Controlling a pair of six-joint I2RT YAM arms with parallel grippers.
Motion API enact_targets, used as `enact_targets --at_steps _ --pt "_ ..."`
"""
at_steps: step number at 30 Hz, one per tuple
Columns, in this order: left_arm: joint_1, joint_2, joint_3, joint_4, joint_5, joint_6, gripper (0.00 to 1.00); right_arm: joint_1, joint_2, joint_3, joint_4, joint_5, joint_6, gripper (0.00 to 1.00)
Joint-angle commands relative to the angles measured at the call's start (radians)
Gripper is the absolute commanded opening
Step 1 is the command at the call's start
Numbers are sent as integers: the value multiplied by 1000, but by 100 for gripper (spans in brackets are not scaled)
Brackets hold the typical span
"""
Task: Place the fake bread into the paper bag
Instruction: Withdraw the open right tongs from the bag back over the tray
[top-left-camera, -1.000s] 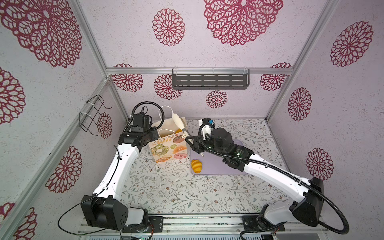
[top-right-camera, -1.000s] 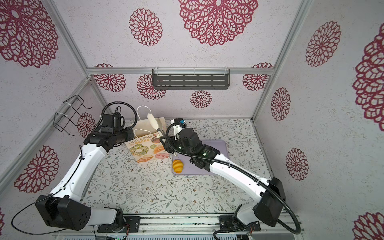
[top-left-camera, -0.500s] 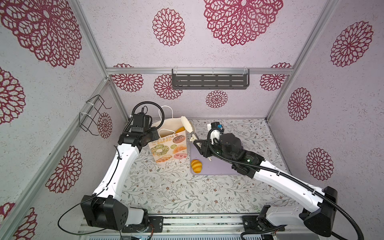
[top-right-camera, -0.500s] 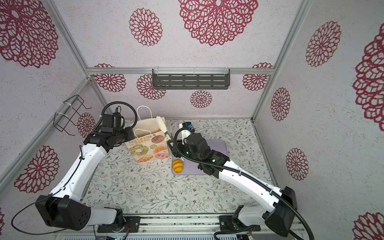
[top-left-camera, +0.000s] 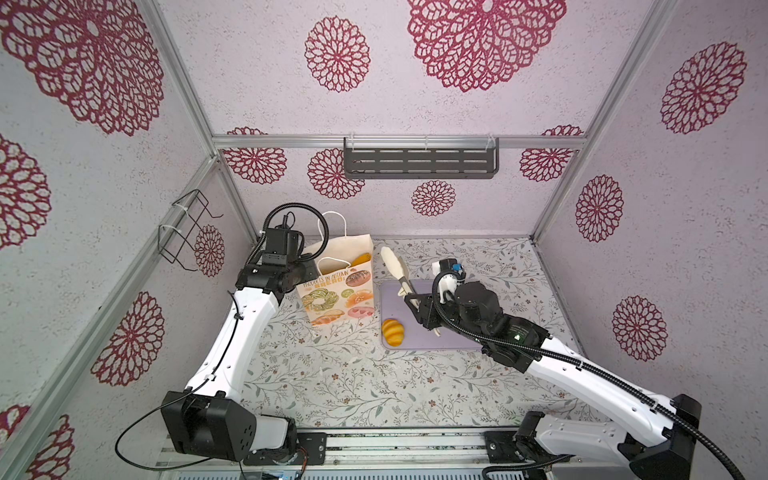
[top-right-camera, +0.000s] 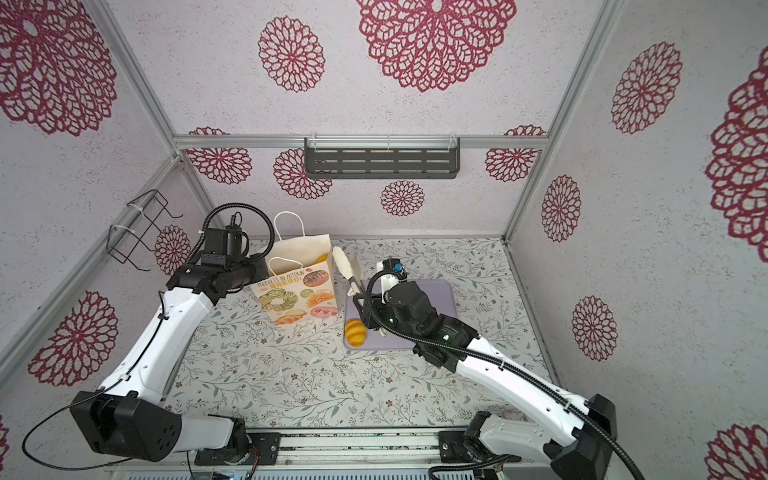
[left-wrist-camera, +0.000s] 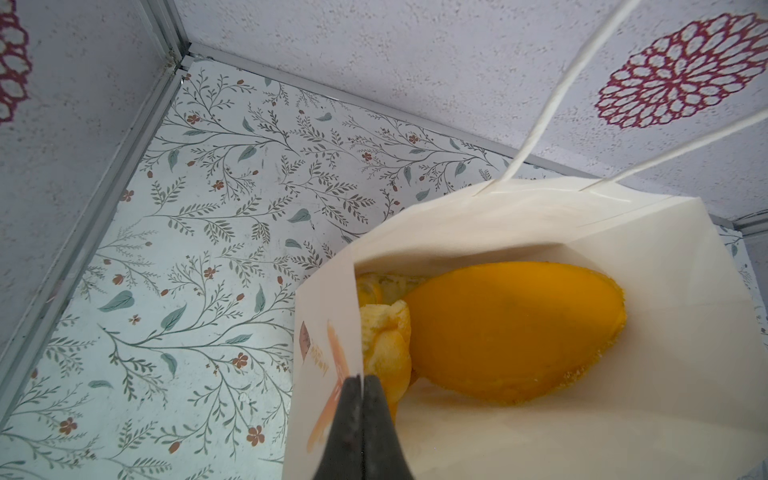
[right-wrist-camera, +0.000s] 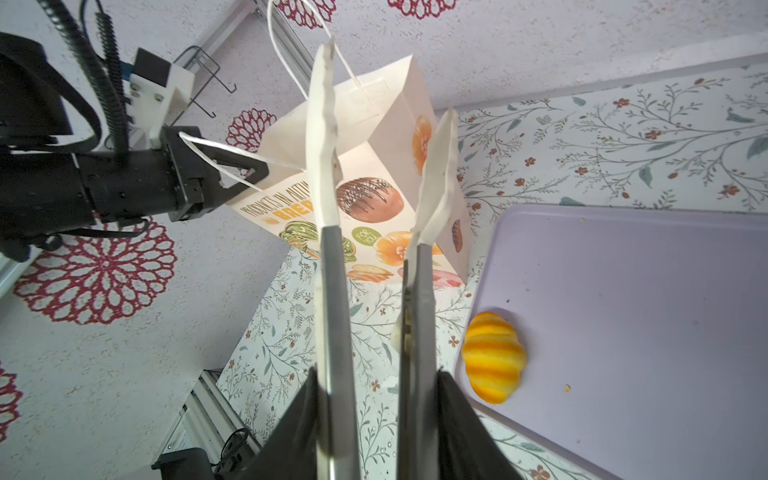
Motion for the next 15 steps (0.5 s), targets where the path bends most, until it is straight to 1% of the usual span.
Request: enact_targets --at_steps 1,15 --pt "-8 -39 -2 24 2 9 0 4 -51 7 -23 40 29 43" --pt "-15 -41 -1 25 4 10 0 6 -81 -48 -158 22 87 43"
